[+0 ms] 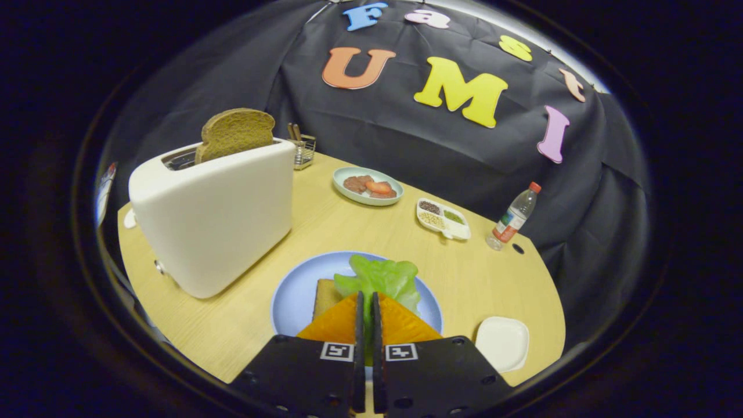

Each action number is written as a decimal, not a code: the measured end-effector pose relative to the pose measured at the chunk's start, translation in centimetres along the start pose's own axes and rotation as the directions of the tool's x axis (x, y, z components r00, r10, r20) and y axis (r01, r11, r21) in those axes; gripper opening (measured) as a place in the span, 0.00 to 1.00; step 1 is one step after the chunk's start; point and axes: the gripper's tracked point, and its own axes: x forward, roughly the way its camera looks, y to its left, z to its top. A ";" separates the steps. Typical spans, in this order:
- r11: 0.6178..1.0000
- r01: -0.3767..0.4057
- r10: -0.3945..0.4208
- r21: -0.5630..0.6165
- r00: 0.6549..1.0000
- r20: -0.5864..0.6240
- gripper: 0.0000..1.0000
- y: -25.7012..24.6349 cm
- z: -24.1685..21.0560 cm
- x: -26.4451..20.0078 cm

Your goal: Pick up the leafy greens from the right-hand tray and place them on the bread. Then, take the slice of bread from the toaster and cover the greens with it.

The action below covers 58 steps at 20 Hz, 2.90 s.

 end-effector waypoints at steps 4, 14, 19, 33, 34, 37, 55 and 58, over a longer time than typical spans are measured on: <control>0.997 -0.049 0.049 0.054 0.999 -0.010 0.16 1.1 -0.6 0.1; 0.995 -0.059 0.055 0.077 0.997 0.063 0.59 1.1 1.0 -1.8; 0.993 -0.053 0.037 0.105 0.987 0.154 0.82 0.8 3.6 -4.5; 0.956 -0.175 0.074 0.234 0.921 0.383 0.95 11.7 15.9 -11.5; 0.953 -0.174 0.073 0.248 0.926 0.371 0.96 12.5 16.1 -10.6; 0.955 -0.131 0.041 0.267 0.947 0.319 0.96 13.8 16.8 -7.4; 0.930 -0.118 0.052 0.347 0.979 0.196 0.01 15.2 18.1 -1.9; 0.924 -0.151 0.055 0.352 0.962 0.267 0.01 14.4 20.3 -4.5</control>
